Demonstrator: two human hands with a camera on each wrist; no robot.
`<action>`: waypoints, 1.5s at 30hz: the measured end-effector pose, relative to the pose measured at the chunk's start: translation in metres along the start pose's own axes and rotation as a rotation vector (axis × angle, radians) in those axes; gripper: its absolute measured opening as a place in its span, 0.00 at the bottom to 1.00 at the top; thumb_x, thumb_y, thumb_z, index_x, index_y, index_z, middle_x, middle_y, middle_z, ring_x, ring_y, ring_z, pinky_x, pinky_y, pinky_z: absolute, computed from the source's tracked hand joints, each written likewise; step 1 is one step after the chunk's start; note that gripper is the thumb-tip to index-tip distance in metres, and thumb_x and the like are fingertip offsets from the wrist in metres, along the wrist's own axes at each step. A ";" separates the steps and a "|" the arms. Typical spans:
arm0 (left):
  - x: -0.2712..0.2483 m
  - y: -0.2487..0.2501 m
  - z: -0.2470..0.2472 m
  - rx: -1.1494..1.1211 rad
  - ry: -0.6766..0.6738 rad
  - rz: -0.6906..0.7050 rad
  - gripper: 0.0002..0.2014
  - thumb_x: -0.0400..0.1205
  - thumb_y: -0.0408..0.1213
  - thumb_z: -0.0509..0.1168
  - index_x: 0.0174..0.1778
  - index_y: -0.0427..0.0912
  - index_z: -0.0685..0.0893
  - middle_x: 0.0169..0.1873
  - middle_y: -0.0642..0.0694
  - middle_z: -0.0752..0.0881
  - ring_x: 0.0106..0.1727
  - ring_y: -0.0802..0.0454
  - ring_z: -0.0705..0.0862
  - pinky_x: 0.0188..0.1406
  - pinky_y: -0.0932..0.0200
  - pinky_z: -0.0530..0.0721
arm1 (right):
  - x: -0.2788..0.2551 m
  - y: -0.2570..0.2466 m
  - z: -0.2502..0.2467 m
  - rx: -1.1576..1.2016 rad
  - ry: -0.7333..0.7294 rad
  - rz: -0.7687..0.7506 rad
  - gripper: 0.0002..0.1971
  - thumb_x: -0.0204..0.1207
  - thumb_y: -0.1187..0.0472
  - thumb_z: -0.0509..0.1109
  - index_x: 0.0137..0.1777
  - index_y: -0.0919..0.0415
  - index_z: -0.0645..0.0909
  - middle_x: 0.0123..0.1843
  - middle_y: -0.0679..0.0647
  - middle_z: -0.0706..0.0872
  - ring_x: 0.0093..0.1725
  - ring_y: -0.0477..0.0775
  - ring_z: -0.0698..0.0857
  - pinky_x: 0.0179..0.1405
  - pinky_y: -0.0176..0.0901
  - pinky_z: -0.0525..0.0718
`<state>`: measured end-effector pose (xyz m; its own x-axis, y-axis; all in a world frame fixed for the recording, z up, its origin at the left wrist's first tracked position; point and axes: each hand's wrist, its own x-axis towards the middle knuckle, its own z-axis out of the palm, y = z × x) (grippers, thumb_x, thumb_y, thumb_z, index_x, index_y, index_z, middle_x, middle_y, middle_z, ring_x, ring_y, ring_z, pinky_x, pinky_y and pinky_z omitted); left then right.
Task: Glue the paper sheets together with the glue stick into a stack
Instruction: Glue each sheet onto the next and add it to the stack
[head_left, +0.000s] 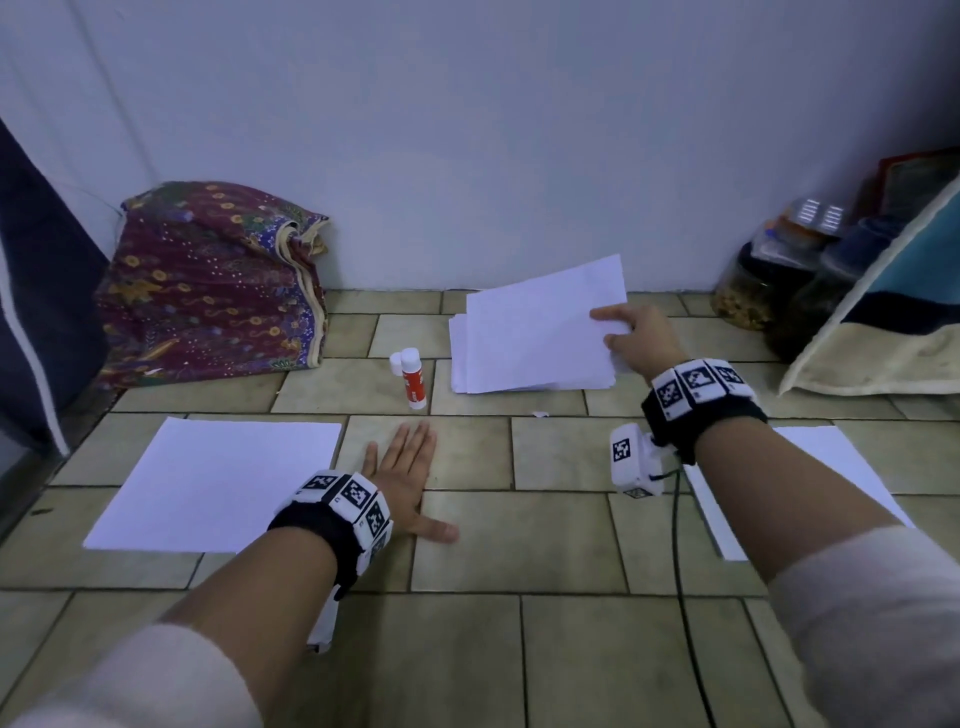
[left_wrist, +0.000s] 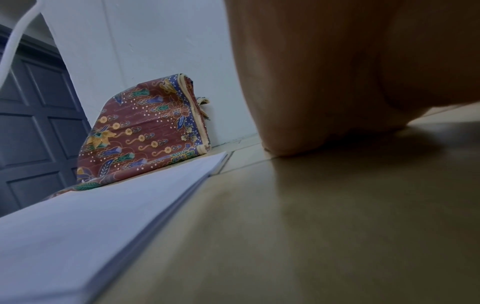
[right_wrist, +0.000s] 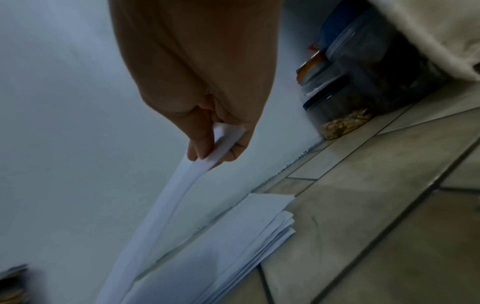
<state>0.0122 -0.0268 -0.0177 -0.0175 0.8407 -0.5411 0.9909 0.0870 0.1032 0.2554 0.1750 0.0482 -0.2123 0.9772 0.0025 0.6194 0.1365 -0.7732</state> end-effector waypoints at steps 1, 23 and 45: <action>0.001 -0.001 0.000 0.002 -0.001 0.002 0.63 0.72 0.70 0.65 0.81 0.40 0.26 0.80 0.47 0.24 0.81 0.47 0.25 0.79 0.38 0.32 | 0.010 -0.002 0.005 -0.023 -0.022 0.013 0.23 0.77 0.76 0.61 0.67 0.57 0.82 0.68 0.57 0.82 0.62 0.54 0.81 0.41 0.25 0.70; 0.007 -0.003 0.001 0.021 -0.003 -0.004 0.68 0.63 0.76 0.63 0.81 0.41 0.27 0.80 0.48 0.25 0.82 0.47 0.27 0.79 0.38 0.32 | 0.017 0.000 0.049 -0.700 -0.242 0.194 0.34 0.82 0.45 0.61 0.84 0.55 0.53 0.84 0.65 0.49 0.83 0.67 0.48 0.79 0.58 0.58; -0.006 0.010 0.002 0.070 0.041 -0.104 0.56 0.76 0.68 0.61 0.83 0.40 0.32 0.83 0.45 0.32 0.85 0.47 0.36 0.82 0.40 0.49 | -0.135 0.046 0.029 -1.102 -0.599 0.095 0.79 0.50 0.28 0.79 0.80 0.65 0.24 0.83 0.59 0.27 0.83 0.59 0.33 0.82 0.56 0.50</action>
<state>0.0227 -0.0321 -0.0150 -0.1250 0.8503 -0.5113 0.9902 0.1389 -0.0111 0.2905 0.0444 -0.0058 -0.2625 0.8029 -0.5352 0.8907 0.4150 0.1857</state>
